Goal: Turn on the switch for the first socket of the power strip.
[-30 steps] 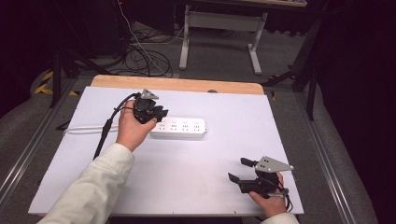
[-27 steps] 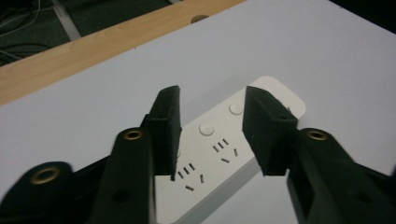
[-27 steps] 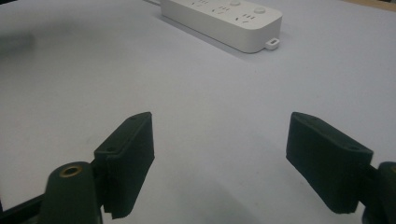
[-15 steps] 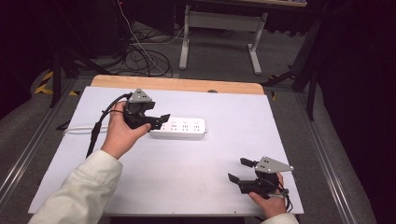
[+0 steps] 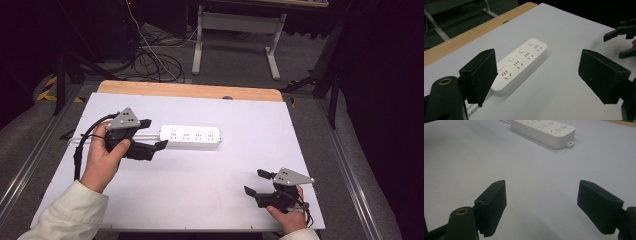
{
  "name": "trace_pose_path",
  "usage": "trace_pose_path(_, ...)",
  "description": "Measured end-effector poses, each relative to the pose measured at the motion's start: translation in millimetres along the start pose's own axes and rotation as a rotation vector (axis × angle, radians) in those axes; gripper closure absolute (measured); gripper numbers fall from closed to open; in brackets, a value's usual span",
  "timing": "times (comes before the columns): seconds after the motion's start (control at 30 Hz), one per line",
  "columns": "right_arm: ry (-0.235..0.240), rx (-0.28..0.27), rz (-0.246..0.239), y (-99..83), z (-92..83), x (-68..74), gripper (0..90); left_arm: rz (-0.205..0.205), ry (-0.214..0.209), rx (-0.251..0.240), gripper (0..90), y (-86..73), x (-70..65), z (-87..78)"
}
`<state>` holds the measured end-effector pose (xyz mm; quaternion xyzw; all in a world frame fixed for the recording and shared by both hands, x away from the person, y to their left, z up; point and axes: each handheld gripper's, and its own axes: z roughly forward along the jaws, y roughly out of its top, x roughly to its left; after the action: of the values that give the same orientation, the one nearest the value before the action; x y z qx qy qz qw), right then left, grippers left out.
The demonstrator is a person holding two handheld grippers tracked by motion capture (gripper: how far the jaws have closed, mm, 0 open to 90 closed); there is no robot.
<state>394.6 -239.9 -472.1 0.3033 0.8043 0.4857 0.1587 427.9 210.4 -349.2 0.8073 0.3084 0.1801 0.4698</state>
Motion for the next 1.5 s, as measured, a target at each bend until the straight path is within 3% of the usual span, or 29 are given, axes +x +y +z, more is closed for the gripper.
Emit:
trace_pose_path(0.4, 0.023, -0.014, -0.002, 0.0, -1.8, 0.5, 21.8, 0.036, -0.028, -0.09, 11.5, -55.9, 4.0, -29.7)
trace_pose_path(0.63, 0.034, -0.016, -0.006, -0.2, -2.2, 0.7, 19.5, 0.051, -0.04, -0.089, 9.0, -87.9, 3.1, -35.9)
trace_pose_path(0.7, 0.046, -0.008, -0.011, -0.3, -2.1, 1.1, 16.2, 0.034, -0.056, -0.09, 8.5, -97.4, 3.2, -35.2)
trace_pose_path(0.8, 0.087, 0.0, -0.013, -0.5, -1.8, 0.9, 11.7, -0.049, -0.122, -0.144, 8.3, -112.8, 7.2, -33.8)
trace_pose_path(1.0, 0.101, -0.013, -0.012, -0.6, -4.2, 0.4, 10.7, -0.041, -0.059, -0.068, 8.2, -132.4, 8.6, -29.1)
trace_pose_path(1.1, 0.105, -0.019, -0.01, -0.8, -4.7, -0.1, 10.3, 0.012, -0.027, -0.032, 8.1, -139.8, 6.8, -26.4)
trace_pose_path(1.17, 0.106, -0.019, -0.011, -1.0, -5.0, 0.0, 10.1, 0.021, -0.028, -0.022, 8.1, -145.3, 5.4, -24.7)
trace_pose_path(1.37, 0.111, -0.023, -0.01, -1.5, -6.0, -0.6, 9.8, -0.023, -0.079, -0.041, 7.8, -164.8, 4.1, -26.0)
trace_pose_path(1.5, 0.112, -0.024, -0.008, -1.6, -6.4, -0.8, 9.8, -0.097, -0.114, -0.056, 7.8, -178.3, 7.4, -26.9)
